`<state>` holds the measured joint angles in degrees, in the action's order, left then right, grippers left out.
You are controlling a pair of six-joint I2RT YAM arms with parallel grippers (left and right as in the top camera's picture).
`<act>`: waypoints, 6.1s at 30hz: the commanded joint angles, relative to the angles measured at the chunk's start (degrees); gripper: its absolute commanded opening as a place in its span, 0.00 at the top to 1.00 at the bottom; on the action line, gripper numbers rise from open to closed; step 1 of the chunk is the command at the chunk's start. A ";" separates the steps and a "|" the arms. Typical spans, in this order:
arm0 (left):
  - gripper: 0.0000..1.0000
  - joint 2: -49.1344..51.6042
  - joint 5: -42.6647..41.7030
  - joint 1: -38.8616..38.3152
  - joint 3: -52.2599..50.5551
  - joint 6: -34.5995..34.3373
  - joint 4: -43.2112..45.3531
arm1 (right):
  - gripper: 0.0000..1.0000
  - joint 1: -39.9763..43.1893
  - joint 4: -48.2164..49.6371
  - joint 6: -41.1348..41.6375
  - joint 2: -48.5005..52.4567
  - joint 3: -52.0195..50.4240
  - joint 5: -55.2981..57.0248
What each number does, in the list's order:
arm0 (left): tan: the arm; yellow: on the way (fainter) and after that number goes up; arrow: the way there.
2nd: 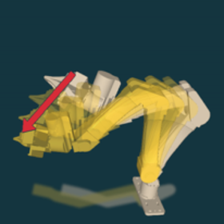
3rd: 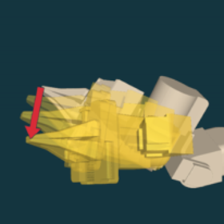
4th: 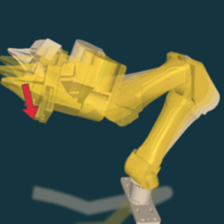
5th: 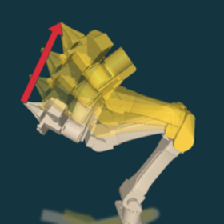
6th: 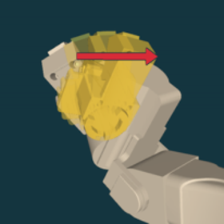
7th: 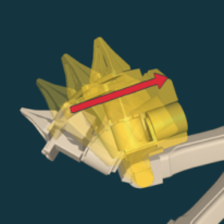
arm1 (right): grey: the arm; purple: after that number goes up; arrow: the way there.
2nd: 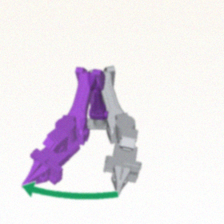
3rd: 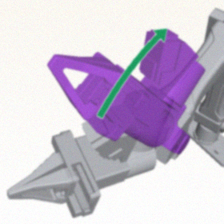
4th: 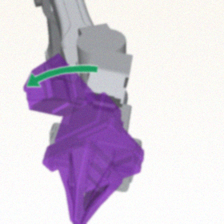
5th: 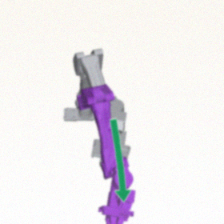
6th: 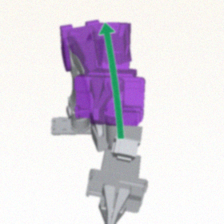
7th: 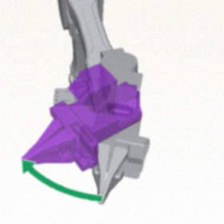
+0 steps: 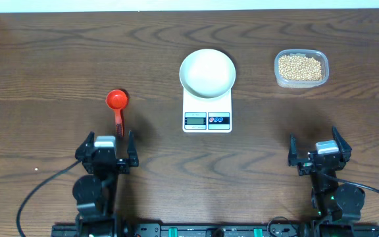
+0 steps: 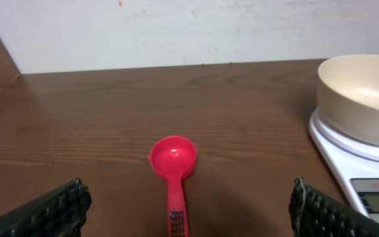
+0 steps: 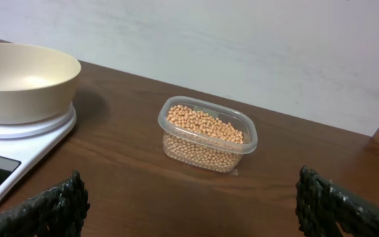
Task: Scoop item into bowl and weigh 50g on scale
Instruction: 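Reach the left gripper to the red scoop and grasp its handle, then lift the red scoop with the left gripper and carry it over the bowl, then reach the right gripper toward the scoop held by the left gripper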
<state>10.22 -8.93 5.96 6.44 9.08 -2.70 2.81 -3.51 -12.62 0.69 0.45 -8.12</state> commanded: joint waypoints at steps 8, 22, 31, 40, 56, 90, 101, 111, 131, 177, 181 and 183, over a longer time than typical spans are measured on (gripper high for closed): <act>0.01 28.96 -8.22 0.26 24.24 0.79 -3.72 | 0.01 -0.33 -0.13 -0.26 -0.39 -0.13 0.07; 0.01 77.72 -12.20 3.23 72.98 5.07 -40.33 | 0.01 -0.33 -0.13 -0.26 -0.39 -0.13 0.07; 0.01 91.17 -12.48 3.52 74.82 5.07 -37.22 | 0.01 -0.33 -0.13 -0.26 -0.39 -0.13 0.07; 0.01 99.62 -9.40 4.74 74.79 5.66 -35.56 | 0.01 -0.33 -0.13 -0.26 -0.39 -0.13 0.07; 0.55 105.85 -9.20 8.66 74.62 5.68 -33.62 | 0.01 -0.33 -0.13 -0.26 -0.39 -0.13 0.07; 0.93 109.04 -6.84 7.74 74.27 -8.68 -30.18 | 0.01 -0.33 -0.13 -0.26 -0.39 -0.13 0.07; 0.93 101.11 -6.88 9.11 74.29 -34.93 -32.85 | 0.01 -0.33 -0.13 -0.26 -0.39 -0.13 0.07; 0.93 88.19 -9.25 9.16 74.29 -68.57 -43.76 | 0.01 -0.33 -0.13 -0.26 -0.39 -0.13 0.07; 0.93 84.65 -3.45 -15.80 74.27 -74.82 -42.07 | 0.01 -0.33 -0.13 -0.26 -0.39 -0.13 0.07; 0.93 84.65 1.36 -24.70 74.27 -78.12 -36.39 | 0.01 -0.22 14.16 8.09 36.87 28.72 -43.78; 0.93 84.65 1.33 -24.70 74.27 -77.68 -35.76 | 0.01 -0.24 6.25 8.13 49.44 39.63 -49.81; 0.93 84.65 1.49 -24.70 74.27 -77.70 -35.56 | 0.01 -0.26 2.86 8.11 55.15 44.65 -52.50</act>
<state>95.04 -8.60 -18.68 80.44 -69.14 -38.54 2.81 1.61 -5.02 50.24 39.42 -53.36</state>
